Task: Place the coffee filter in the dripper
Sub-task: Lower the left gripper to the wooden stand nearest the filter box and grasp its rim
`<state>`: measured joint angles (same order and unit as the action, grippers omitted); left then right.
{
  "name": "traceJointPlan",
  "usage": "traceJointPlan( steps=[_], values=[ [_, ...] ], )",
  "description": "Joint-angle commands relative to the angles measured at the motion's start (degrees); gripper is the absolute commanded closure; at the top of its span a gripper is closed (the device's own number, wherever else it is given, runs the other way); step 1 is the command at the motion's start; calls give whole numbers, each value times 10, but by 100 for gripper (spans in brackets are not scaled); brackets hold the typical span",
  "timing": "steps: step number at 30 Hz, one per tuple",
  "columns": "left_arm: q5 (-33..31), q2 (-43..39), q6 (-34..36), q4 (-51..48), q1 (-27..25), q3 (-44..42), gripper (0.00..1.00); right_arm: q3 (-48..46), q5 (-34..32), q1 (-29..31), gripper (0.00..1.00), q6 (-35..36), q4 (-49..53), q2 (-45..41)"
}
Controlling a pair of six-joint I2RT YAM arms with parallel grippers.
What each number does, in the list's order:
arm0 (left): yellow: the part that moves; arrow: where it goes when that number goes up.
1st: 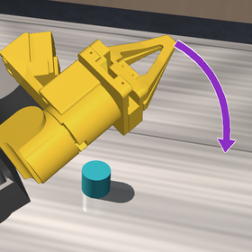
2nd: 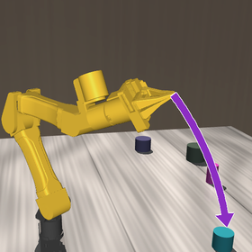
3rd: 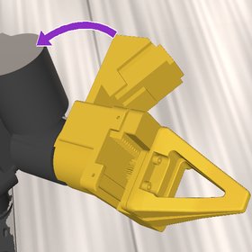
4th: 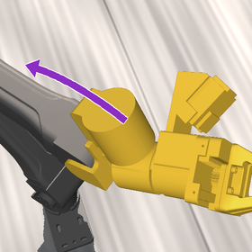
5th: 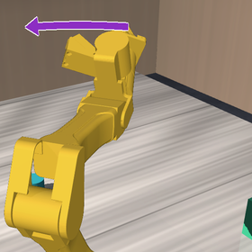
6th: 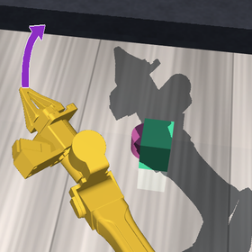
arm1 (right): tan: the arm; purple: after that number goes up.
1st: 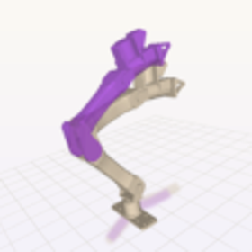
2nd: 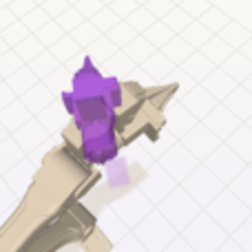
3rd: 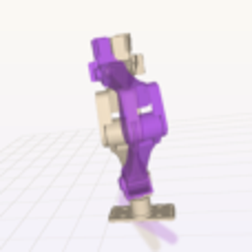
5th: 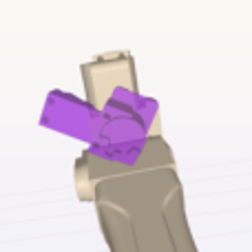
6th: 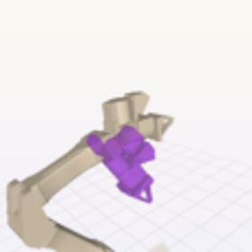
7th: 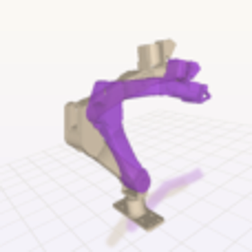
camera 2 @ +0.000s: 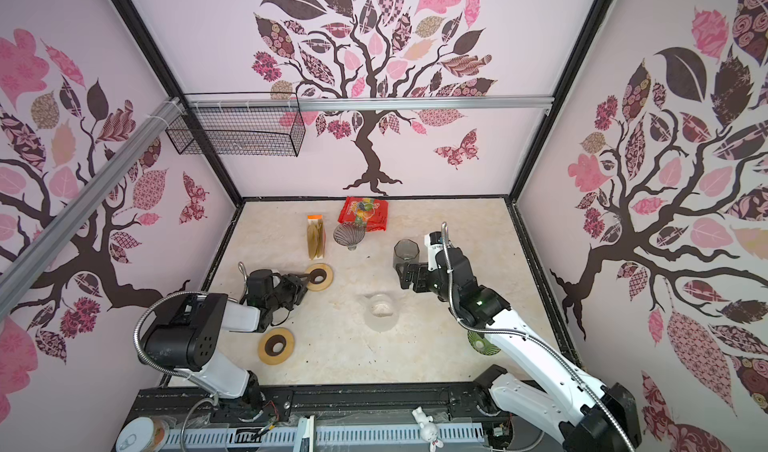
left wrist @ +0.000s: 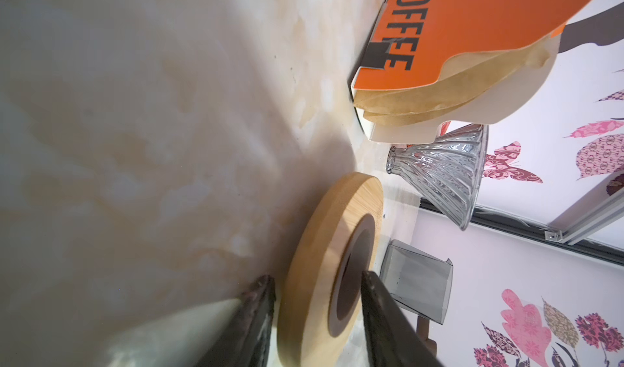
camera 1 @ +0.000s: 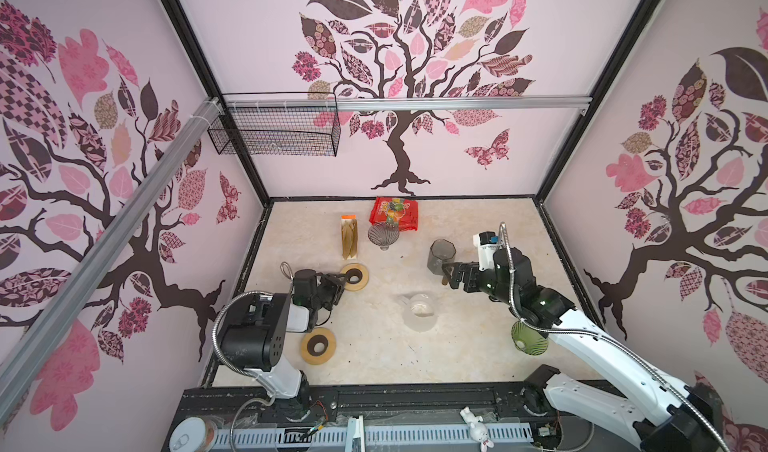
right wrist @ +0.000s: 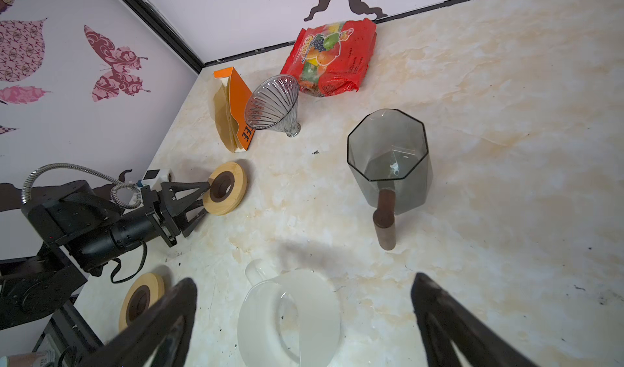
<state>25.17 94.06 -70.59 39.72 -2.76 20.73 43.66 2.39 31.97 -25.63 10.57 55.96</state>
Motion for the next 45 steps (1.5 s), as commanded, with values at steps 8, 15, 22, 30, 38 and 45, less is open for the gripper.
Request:
traceJointPlan(
  steps=[8, 15, 22, 30, 38, 45],
  values=[
    [3, 19, -1, 20, 0, -14, 65, -6, 2, 2, 0, 4, -15, -6],
    [5, 34, -13, 50, 0, -17, 77, -7, 2, 3, 0, 3, -16, -2],
    [8, 44, -21, 75, 0, -17, 88, -9, 2, 2, 0, 2, -18, -1],
    [14, 55, -33, 87, -1, -16, 100, -10, 1, 2, 0, 0, -17, -1],
    [32, 28, -75, 156, -6, -25, 100, -13, -9, 2, 0, -2, -16, -7],
    [36, -78, -66, 101, -20, -18, 100, -20, -28, 2, 0, -7, -19, -21]
  ],
)
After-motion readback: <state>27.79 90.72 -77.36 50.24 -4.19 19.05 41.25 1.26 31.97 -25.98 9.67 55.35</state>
